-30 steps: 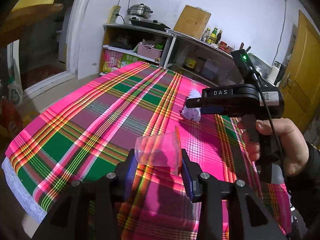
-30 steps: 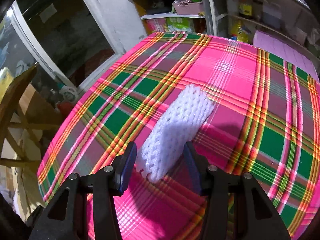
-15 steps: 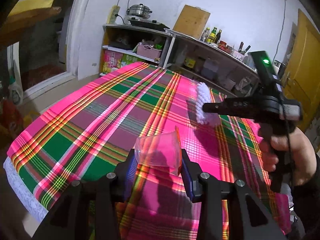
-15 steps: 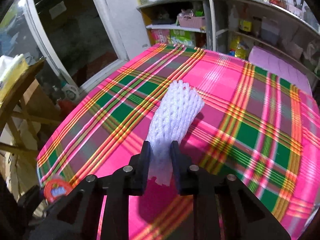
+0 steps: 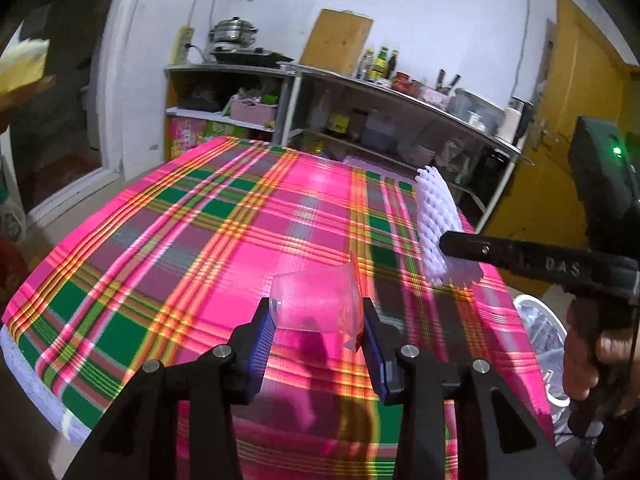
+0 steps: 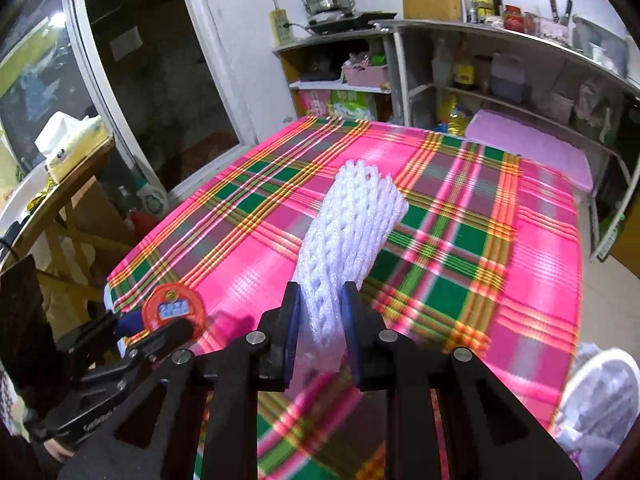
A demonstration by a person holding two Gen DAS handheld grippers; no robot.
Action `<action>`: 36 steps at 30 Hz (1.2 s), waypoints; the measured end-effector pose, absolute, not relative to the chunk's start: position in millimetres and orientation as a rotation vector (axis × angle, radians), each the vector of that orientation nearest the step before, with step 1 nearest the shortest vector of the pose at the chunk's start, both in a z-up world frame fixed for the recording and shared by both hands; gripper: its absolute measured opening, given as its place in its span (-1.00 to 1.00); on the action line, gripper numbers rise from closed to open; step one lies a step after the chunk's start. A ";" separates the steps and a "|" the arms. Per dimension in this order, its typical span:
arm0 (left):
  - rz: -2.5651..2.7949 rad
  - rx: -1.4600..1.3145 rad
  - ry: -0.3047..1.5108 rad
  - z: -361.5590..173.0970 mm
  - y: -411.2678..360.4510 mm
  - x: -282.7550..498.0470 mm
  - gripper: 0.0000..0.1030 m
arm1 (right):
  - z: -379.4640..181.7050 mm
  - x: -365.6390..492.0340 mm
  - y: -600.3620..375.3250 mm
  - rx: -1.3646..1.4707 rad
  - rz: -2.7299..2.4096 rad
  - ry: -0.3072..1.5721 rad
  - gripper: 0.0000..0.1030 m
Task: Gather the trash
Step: 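Carry the clear cup and white foam net over the bin with both tools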
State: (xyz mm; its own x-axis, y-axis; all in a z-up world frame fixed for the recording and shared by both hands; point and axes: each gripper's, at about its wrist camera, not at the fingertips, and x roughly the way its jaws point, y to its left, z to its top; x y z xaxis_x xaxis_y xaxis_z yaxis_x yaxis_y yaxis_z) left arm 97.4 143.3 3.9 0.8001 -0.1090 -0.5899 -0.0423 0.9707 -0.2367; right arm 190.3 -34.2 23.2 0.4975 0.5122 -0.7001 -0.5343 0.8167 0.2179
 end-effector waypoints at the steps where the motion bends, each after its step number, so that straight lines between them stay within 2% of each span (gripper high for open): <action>1: -0.045 -0.237 0.643 6.4 136.7 96.7 -0.19 | 24.7 185.7 -40.7 -0.024 0.629 0.831 -0.58; 16: -0.153 -0.149 0.631 30.4 58.2 91.7 -0.19 | 28.7 133.3 -117.5 0.040 0.556 0.795 -0.58; 36: -0.316 -0.056 0.684 19.1 -29.1 96.6 -0.19 | 11.8 101.3 -207.7 0.163 0.407 0.807 -0.58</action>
